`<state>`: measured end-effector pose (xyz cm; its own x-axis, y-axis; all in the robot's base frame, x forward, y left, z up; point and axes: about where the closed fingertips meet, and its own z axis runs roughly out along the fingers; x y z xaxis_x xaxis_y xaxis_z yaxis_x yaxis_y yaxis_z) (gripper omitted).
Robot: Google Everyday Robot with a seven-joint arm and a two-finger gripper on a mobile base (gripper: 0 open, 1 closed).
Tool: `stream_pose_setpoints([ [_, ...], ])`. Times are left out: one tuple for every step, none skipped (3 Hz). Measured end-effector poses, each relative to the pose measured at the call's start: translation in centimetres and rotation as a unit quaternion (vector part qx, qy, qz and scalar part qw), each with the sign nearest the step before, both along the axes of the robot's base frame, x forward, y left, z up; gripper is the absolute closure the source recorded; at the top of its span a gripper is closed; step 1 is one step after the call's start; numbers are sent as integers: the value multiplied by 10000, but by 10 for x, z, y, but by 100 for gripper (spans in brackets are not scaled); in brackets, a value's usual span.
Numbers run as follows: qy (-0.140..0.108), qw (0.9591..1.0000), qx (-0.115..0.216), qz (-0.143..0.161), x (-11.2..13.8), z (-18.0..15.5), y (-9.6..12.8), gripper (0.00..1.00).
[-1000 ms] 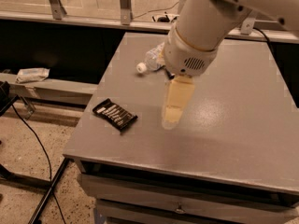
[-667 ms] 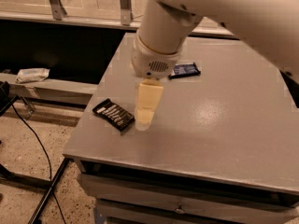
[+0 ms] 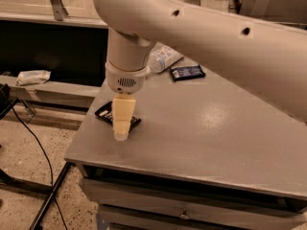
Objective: Pick rxbar chocolate
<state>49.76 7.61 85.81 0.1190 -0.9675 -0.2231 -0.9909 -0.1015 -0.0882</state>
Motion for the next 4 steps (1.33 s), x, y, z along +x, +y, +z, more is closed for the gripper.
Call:
stream_pose_setpoints([
  [74, 9996, -161, -227, 2, -13, 3, 0],
  [248, 9985, -287, -384, -1, -21, 5, 0],
  [396, 9966, -402, -606, 0, -31, 3, 16],
  [511, 9940, -498, -828, 0, -42, -1, 39],
])
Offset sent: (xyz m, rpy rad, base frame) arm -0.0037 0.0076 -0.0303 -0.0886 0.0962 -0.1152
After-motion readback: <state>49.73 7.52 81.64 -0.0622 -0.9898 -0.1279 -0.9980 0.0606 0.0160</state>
